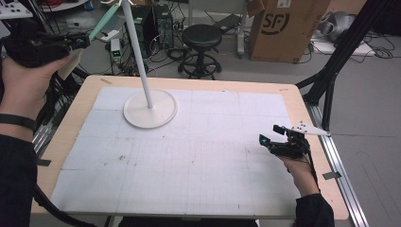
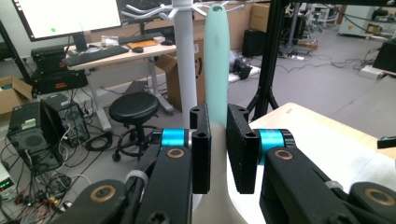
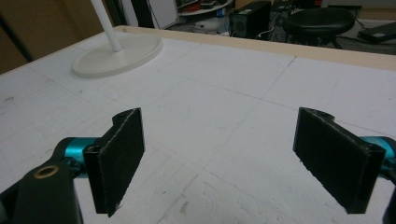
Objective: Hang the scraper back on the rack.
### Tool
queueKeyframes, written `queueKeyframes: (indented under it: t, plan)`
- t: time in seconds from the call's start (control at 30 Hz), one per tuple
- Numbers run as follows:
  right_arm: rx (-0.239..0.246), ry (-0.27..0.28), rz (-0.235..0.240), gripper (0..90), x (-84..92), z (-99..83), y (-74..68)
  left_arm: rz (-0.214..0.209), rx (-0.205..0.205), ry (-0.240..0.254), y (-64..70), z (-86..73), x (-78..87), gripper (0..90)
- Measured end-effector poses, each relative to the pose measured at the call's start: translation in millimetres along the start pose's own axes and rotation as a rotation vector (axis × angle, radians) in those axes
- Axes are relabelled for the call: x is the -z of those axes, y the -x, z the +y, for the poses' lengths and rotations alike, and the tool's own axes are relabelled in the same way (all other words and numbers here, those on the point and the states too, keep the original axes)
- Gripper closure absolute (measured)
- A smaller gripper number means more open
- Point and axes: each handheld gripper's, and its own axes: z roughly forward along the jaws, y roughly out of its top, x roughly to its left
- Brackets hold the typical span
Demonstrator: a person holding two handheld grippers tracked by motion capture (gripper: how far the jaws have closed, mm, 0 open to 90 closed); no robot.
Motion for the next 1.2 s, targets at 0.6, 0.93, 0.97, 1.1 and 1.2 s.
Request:
queueKeyframes:
  t: [0.6,0.93,0.97,1.1,1.2]
  plan:
    - [-0.001,-0.004,0.0,15.8,0.4,-0.5,0.3,0.025,0.003,-0.04,-4.9,-8.8,-16.3,79.4]
    - [0.003,-0.007,0.002,15.8,0.4,-0.6,0.4,-0.062,0.017,0.003,2.5,-48.4,-18.1,37.6]
    - [0.004,-0.007,0.004,15.8,0.4,-0.7,0.2,-0.074,0.018,0.004,4.0,-55.7,-17.7,34.6]
    - [0.008,-0.011,0.003,15.8,0.4,-1.0,0.4,-0.121,0.028,0.005,11.1,-89.7,-16.8,30.0]
    - [0.005,-0.016,0.002,15.8,0.4,-1.5,0.3,-0.159,0.035,0.004,17.1,-117.7,-18.3,28.3]
